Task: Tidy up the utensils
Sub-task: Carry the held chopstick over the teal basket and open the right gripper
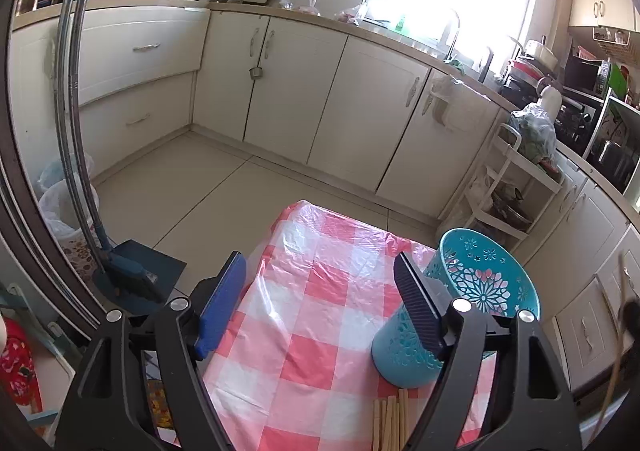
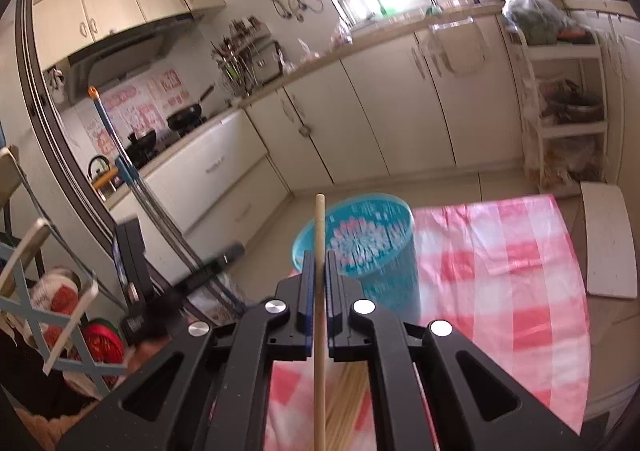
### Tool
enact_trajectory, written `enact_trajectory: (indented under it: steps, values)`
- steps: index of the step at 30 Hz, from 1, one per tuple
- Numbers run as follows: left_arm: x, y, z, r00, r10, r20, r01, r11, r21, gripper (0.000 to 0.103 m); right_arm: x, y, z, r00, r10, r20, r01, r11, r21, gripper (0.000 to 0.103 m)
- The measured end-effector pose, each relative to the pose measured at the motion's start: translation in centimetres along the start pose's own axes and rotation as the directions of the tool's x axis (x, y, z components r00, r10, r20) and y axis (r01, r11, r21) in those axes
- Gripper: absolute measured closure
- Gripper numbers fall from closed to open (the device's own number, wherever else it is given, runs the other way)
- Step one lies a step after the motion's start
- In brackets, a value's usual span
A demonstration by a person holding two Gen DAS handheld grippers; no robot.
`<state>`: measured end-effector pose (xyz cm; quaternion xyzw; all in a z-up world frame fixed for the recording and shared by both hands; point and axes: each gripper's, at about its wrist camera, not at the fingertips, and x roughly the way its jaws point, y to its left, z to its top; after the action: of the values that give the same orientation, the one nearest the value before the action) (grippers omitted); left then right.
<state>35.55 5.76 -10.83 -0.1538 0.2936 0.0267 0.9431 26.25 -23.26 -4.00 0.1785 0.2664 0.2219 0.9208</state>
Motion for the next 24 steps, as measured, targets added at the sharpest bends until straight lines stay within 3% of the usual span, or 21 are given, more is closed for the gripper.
enact_trajectory:
  steps: [5,10,14,24]
  values:
    - [0.1,0.6,0.2,1.000,0.001,0.001,-0.001,1.000,-0.027,0.029,2.4,1.4,5.1,0.980,0.009,0.199,-0.011,1.000,0.011,0.097]
    - [0.1,0.7,0.2,1.000,-0.006,0.002,0.006,1.000,-0.030,0.028,6.3,0.0,6.4,0.947,-0.113,0.301,0.100,0.993,0.059,0.097]
    - [0.2,0.7,0.2,1.000,-0.015,-0.003,0.015,0.999,-0.031,0.027,9.4,-1.7,5.5,0.945,-0.192,0.267,0.174,0.981,0.089,0.097]
    - [0.6,0.2,0.0,1.000,-0.018,-0.017,0.018,1.000,-0.023,0.026,10.7,-3.0,2.8,0.962,-0.220,0.161,0.218,0.975,0.028,0.097]
